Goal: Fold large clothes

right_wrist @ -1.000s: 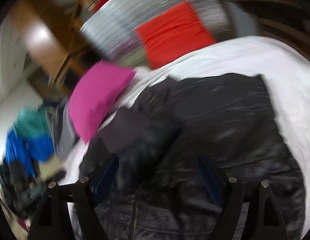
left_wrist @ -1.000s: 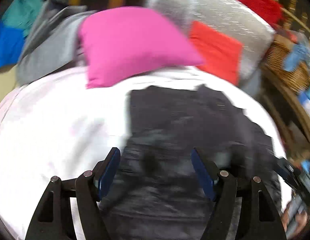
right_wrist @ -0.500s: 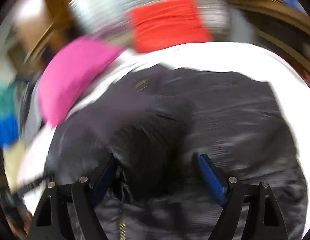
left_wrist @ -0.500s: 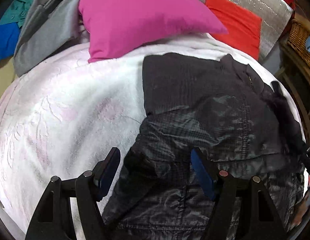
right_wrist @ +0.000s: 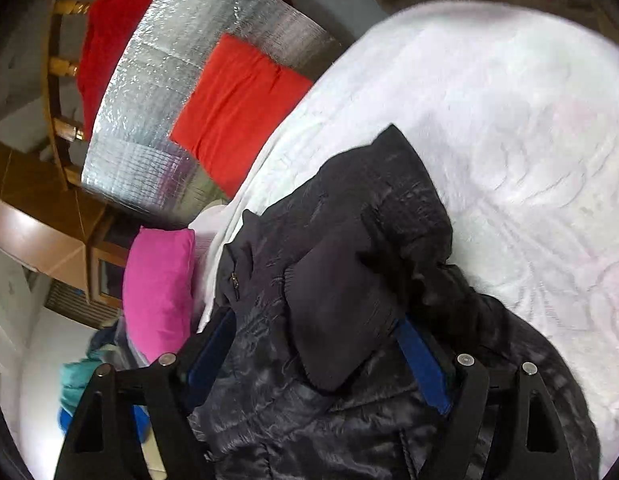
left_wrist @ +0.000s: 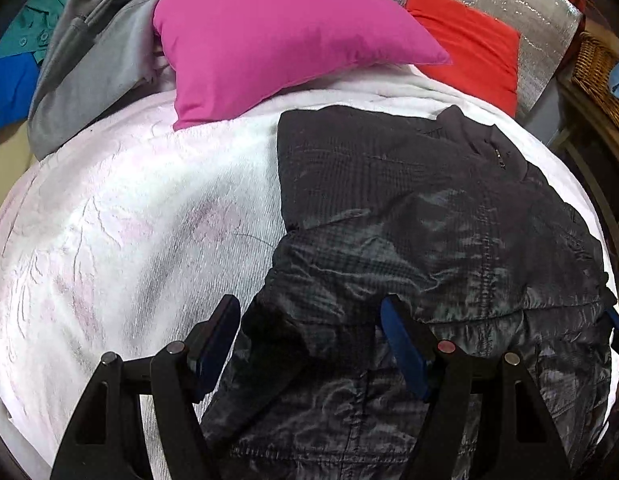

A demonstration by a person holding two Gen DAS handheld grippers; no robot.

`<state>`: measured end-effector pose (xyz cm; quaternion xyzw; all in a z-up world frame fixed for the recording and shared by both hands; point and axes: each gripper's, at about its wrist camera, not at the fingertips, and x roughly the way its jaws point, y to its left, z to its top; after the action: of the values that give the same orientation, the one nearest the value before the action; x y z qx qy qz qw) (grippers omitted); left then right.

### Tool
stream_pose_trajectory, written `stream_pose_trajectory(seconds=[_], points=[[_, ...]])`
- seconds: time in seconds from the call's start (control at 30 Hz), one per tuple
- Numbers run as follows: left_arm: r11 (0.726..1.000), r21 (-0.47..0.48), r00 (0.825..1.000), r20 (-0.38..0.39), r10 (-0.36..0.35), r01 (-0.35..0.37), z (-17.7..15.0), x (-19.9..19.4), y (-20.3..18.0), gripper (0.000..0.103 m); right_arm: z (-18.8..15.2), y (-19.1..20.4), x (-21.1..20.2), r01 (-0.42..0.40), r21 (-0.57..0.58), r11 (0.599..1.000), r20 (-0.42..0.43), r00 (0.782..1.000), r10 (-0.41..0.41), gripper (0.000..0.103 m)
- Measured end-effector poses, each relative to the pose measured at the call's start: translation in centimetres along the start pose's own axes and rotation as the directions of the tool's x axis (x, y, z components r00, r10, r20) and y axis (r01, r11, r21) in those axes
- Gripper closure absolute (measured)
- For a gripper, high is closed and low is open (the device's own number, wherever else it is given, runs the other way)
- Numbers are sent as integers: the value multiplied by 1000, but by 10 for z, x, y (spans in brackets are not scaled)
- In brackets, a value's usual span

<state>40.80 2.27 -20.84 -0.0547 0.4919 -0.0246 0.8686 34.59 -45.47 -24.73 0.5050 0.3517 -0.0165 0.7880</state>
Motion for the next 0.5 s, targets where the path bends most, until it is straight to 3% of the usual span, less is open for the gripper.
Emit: stream_pose_trajectory(seconds=[0.07,0.13,0.17,0.2,0.3,0.4,0.5], points=[[1000,9,1000,11,4,-4,0,-1,-1,30,1,-1,9,-6,0,1000,-11,1000,6,25],[1000,26,1000,24,1,-2,0,-1,-4,30,1,0,14,31,-24,999,-14,999,-31,54],[1000,30,1000,27,1,-2,0,-1,-5,30,1,1,15,48,-30,998,-15,999,-48,76],[999,33,999,32,2,-3,1,-2,-6,30,2,1,14,52,-33,998,-5,999,-52,85],[1000,24,998,62,6,-7,3,-7,-5,30,3,16,-6,11,-74,997,76,997,-6,89],[1000,6,995,96,6,-6,7,-12,-3,30,1,38,-29,56,-180,982,177,984,-24,89],[1000,3,996,83,14,-15,7,-9,-2,29,0,40,-26,133,-206,969,172,980,-98,89]])
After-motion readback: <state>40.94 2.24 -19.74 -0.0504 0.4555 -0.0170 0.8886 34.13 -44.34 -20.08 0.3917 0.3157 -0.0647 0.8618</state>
